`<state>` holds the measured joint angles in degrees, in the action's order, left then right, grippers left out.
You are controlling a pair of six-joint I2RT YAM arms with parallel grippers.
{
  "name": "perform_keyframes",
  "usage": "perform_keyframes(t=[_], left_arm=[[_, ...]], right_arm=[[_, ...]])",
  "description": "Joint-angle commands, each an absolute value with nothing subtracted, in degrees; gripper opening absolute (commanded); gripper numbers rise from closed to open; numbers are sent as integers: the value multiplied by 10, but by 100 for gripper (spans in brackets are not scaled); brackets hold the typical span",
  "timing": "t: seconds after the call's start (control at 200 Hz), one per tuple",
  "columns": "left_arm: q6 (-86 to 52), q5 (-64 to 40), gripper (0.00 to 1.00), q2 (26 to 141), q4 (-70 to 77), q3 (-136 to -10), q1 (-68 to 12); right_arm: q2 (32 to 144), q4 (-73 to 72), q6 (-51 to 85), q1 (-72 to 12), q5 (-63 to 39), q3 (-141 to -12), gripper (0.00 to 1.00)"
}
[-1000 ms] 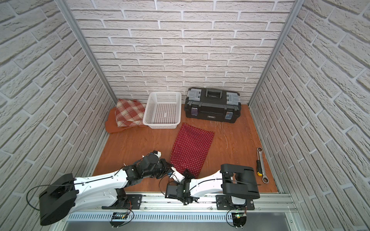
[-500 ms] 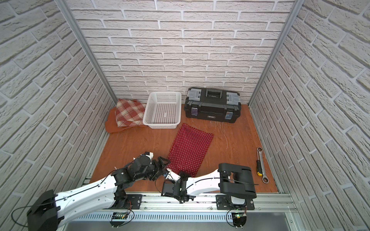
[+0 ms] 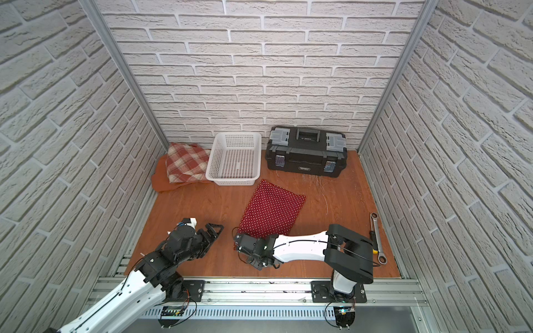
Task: Roll up the skirts
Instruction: Roll the skirt at the center of the board.
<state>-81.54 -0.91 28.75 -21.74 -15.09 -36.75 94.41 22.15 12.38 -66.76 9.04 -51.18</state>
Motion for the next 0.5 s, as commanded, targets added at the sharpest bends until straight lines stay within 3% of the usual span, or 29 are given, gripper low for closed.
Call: perform_keyframes(t=[0.0, 0.495], left_arm=[[-779, -27, 98, 339, -164, -146, -368], [-703, -24, 95, 480, -107, -202, -411]], right_arm=[[920, 192, 120, -633, -43, -519, 2], [953, 168, 144, -435, -342, -544, 3]])
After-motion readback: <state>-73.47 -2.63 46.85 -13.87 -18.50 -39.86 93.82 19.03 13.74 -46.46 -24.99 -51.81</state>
